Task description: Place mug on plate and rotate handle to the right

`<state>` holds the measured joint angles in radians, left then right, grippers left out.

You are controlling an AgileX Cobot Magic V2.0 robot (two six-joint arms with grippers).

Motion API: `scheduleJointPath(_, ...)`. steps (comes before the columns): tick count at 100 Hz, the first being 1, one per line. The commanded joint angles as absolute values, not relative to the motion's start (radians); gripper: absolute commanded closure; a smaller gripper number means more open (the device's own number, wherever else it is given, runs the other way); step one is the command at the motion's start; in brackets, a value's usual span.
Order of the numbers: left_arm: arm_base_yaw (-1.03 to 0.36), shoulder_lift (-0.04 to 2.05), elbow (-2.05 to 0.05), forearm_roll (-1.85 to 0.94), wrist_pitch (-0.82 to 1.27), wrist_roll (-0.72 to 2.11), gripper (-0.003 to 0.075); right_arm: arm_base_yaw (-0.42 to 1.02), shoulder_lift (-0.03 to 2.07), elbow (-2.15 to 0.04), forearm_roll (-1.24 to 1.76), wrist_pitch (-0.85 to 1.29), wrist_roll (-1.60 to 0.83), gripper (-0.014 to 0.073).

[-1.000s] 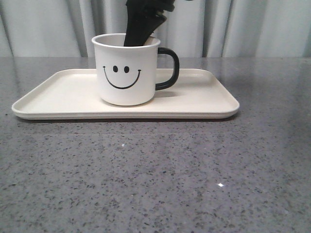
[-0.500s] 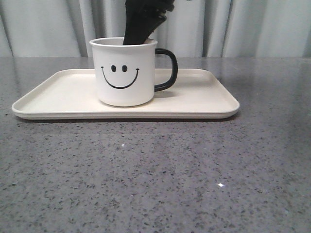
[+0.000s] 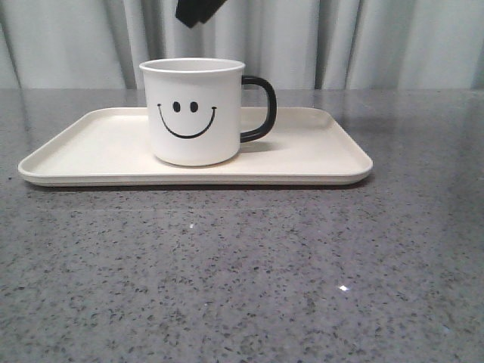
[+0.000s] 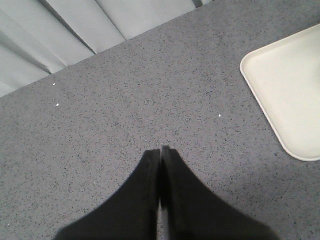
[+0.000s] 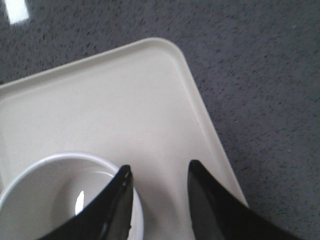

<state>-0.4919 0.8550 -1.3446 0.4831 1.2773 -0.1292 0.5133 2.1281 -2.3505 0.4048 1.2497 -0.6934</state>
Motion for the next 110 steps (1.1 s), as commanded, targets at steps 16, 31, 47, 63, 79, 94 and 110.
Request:
scheduleJointPath(16, -0.496, 0.851, -1.364, 0.504, 1.255, -0.138, 0.0740, 0.447, 1.970, -2.492, 0.446, 1.193, -0.585, 0.0300)
scheduleJointPath(31, -0.496, 0.851, -1.364, 0.504, 1.255, -0.138, 0.0740, 0.366, 1.872, -2.497, 0.457, 1.193, -0.553, 0.0300)
scheduleJointPath(47, -0.496, 0.851, -1.364, 0.504, 1.255, -0.138, 0.0740, 0.256, 1.775, -2.496, 0.563, 1.208, -0.548, 0.0307)
scheduleJointPath(63, -0.496, 0.851, -1.364, 0.504, 1.255, -0.138, 0.0740, 0.123, 1.693, -2.496, 0.694, 1.216, -0.548, 0.0307)
scheduleJointPath(79, -0.496, 0.851, -1.364, 0.504, 1.255, -0.138, 0.0740, 0.003, 1.617, -2.459, 0.741, 1.183, -0.545, 0.0381)
scheduleJointPath(94, -0.496, 0.851, -1.364, 0.504, 1.255, -0.138, 0.0740, -0.086, 1.549, -2.339, 0.757, 1.129, -0.554, 0.0402)
scheduleJointPath(110, -0.496, 0.851, -1.364, 0.504, 1.255, -0.138, 0.0740, -0.152, 1.448, -2.143, 0.802, 1.114, -0.628, 0.0402)
